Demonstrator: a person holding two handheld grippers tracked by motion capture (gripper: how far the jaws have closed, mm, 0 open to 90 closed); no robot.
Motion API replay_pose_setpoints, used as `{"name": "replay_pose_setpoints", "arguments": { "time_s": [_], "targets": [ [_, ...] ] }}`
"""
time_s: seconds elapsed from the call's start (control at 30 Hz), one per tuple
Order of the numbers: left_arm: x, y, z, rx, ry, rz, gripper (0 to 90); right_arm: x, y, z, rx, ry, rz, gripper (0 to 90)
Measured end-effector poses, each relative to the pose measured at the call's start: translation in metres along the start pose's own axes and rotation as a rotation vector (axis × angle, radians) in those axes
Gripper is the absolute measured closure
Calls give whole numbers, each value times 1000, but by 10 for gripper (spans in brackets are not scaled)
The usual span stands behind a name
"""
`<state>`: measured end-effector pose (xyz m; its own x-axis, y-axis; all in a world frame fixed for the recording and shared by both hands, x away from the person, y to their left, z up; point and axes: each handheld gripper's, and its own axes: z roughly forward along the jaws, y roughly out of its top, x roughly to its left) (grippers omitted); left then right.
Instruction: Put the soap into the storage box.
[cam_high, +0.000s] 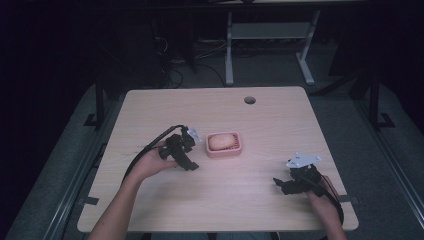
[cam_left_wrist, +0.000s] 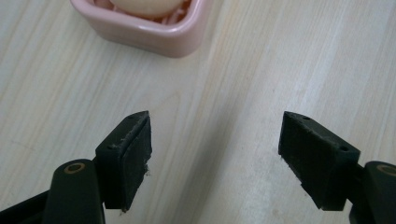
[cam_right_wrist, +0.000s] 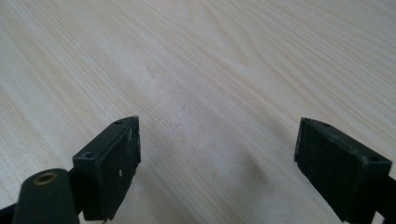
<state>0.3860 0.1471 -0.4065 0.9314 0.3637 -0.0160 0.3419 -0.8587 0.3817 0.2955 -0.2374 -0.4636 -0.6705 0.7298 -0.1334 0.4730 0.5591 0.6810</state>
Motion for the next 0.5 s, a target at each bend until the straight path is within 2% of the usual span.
{"name": "replay_pose_setpoints", "arguments": {
  "time_s": [0.5],
  "targets": [
    [-8,-22,0,-12,3,-19,254,-1,0,1,4,-7,0,139]
  ]
}}
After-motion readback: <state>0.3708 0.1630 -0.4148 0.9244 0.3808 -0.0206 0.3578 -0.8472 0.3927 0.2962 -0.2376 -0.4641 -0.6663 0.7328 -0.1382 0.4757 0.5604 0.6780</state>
